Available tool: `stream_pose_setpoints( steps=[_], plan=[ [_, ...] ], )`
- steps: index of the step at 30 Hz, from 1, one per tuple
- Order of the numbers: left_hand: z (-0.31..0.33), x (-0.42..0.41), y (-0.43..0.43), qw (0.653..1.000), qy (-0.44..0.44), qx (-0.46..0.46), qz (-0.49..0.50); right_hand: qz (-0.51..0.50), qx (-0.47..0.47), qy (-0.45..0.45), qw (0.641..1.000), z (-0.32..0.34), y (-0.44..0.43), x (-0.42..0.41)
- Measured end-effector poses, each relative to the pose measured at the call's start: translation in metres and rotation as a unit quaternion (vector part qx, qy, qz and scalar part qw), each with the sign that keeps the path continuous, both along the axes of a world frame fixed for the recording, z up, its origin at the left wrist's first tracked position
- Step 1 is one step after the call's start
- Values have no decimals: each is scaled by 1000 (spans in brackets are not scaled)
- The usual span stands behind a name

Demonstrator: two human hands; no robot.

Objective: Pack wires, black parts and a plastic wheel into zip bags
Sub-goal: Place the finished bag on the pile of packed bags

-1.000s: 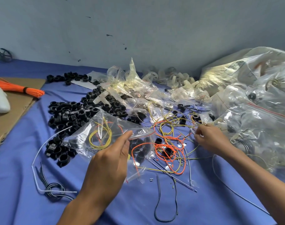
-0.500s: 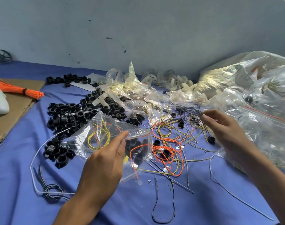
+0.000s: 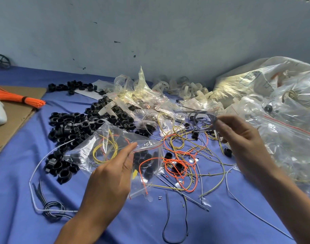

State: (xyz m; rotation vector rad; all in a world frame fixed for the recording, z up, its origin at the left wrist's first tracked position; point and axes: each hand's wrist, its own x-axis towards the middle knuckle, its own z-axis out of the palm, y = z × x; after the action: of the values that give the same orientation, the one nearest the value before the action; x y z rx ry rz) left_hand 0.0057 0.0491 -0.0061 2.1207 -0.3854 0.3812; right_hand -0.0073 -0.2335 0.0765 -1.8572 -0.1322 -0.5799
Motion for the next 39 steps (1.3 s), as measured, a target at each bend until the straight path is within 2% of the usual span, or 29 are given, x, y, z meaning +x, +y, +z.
stream_pose_setpoints(
  steps=[6,8,11,14,16,20,24,28,34,39],
  plan=[
    [0,1,1,1000,4,1,1,61,-61,1,996,-2,29,-20],
    [1,1,1,1000,3,0,-1,86,-49,12,995,-4,37,-25],
    [0,1,1,1000,3,-14,-1,140,57,57,987,-12,46,-30],
    [2,1,-1,1000,5,-16,1,177,202,139,953,-22,59,-35],
    [2,0,-2,1000,3,-13,2,181,252,190,932,-28,65,-38],
    [-1,3,-1,1000,5,-27,0,160,177,237,942,-35,69,-42],
    [-2,2,-3,1000,-12,-24,3,106,157,274,943,-50,70,-42],
    [2,-2,-4,1000,-23,2,-6,117,134,308,935,-54,75,-41],
    [2,-4,-1,984,-49,117,-124,90,101,236,962,-54,77,-33],
    [-4,0,-4,976,-64,171,-120,122,73,239,961,-60,74,-34]
  ],
)
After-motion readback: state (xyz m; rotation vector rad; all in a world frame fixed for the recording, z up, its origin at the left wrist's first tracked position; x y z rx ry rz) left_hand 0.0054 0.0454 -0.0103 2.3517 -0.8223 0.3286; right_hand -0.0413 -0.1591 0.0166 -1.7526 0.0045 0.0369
